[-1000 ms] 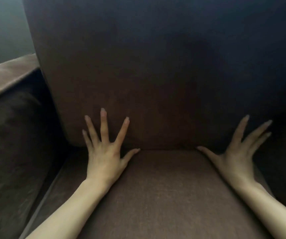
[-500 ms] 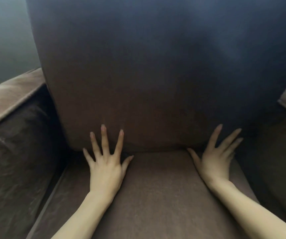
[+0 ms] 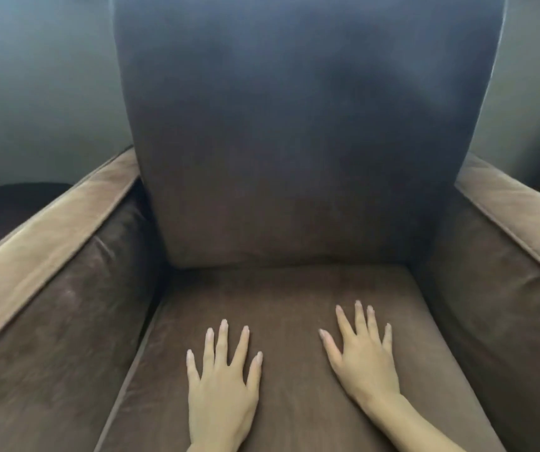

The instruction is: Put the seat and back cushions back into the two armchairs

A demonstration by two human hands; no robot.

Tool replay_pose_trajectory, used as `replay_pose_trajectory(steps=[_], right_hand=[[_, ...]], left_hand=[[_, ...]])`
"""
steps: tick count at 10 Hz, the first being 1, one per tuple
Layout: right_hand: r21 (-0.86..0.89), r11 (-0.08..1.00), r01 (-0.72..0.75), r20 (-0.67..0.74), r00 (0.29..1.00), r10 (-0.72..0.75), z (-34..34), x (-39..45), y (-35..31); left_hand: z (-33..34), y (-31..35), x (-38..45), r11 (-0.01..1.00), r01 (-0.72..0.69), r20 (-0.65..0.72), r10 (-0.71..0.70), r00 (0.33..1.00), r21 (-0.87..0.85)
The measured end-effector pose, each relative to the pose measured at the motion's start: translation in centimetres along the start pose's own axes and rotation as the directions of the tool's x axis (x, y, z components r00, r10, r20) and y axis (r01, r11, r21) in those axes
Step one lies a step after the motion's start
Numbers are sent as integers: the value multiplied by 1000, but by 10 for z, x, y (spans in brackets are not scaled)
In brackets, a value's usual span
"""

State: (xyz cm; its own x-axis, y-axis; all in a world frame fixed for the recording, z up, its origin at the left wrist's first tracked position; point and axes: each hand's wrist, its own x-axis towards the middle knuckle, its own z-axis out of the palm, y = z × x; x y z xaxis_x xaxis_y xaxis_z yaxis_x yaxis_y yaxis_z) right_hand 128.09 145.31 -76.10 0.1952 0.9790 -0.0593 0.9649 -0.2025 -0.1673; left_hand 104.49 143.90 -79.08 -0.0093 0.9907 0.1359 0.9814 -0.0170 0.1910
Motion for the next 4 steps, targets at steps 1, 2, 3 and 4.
replay_pose_trajectory(steps=[1,2,3,4], right_hand=[[39,999,31,-11,999,-31,9,-51,-8],[105,992,66,-35,997,-62,20,-107,-15],[149,988,37,198,978,-67,-6,-168,-24],[87,996,15,498,865,-57,-54,-202,-47]], left_hand=[[-7,-6,-45,993,-5,-30,2,1000,-115],[-15,-14,-84,986,7,-109,-25,994,-166],[-42,-17,-140,984,4,41,3,999,-176],[-90,-17,-185,986,67,250,-26,968,-156]])
